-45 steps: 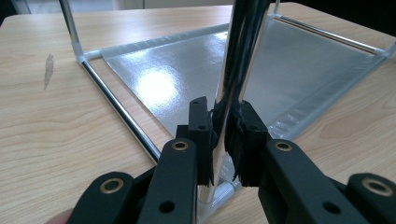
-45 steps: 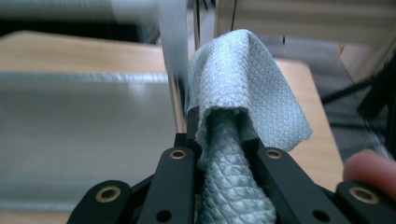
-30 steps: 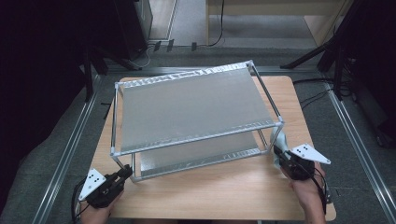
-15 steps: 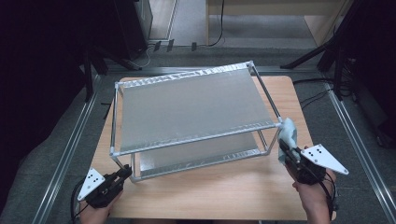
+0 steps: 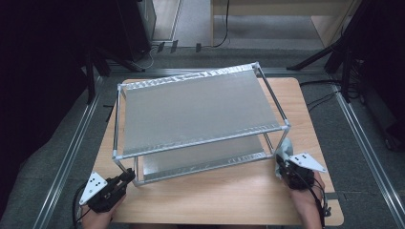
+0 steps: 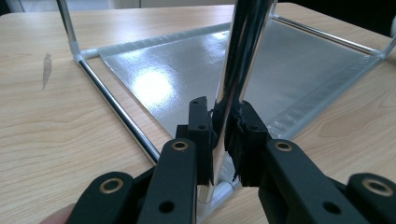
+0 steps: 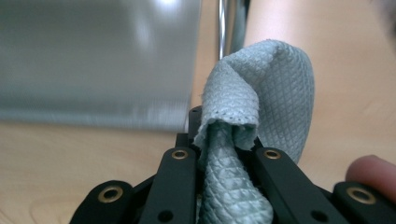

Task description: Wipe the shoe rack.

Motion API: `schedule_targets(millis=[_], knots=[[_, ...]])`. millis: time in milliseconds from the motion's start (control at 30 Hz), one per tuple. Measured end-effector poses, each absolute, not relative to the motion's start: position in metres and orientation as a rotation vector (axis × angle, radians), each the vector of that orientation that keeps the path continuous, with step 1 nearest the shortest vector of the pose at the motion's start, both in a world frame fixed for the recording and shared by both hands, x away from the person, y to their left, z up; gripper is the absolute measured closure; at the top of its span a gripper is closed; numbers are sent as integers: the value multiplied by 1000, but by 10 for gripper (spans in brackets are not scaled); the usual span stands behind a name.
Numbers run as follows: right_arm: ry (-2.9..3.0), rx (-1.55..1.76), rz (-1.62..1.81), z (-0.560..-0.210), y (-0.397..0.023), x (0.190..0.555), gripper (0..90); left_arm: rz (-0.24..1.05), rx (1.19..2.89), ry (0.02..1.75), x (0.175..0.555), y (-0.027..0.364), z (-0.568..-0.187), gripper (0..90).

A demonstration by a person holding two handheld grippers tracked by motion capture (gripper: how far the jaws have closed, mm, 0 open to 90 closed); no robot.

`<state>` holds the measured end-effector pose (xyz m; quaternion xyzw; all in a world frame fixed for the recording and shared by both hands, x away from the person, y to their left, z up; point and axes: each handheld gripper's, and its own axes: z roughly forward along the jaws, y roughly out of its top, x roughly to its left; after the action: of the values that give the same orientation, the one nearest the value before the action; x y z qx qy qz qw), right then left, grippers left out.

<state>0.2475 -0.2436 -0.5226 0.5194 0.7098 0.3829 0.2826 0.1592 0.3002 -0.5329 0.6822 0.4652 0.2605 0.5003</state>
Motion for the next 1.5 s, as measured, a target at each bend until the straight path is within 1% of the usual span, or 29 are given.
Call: schedule_targets(millis=[100,267,333,433,533,600,700,800,833,900,1000,1067,1133,1333,1500], knots=[[1972,1449,987,-534,-234,248,836,632,1651,1123,160,300,-533,807],[2039,1329,1070,-513,-205,241,829,629,1655,1118,160,301,-533,807],[2003,1316,1104,-505,-200,241,829,626,1656,1117,160,301,-533,807],[1921,1334,1206,-494,-202,243,826,624,1655,1115,160,300,-533,806],[1772,1392,1296,-485,-211,243,797,622,1657,1109,160,299,-533,806],[1689,1423,1333,-476,-215,241,805,624,1660,1106,160,298,-533,807],[1660,1314,1382,-458,-212,237,841,624,1661,1106,160,299,-533,807],[1737,1148,1371,-448,-201,235,843,624,1659,1109,160,298,-533,807],[1773,1108,1316,-450,-196,237,842,624,1659,1110,160,298,-533,807],[1785,1163,1187,-463,-192,247,842,623,1658,1111,160,298,-533,807],[1803,1344,1028,-499,-196,263,842,622,1659,1108,160,299,-533,807],[1855,1370,930,-521,-197,268,839,619,1657,1108,160,299,-533,807],[1894,1368,887,-533,-196,272,834,618,1657,1110,160,299,-533,806],[1922,1271,764,-543,-184,282,837,618,1654,1113,160,298,-533,806],[1949,1317,741,-541,-187,281,842,608,1648,1117,159,297,-533,804]])
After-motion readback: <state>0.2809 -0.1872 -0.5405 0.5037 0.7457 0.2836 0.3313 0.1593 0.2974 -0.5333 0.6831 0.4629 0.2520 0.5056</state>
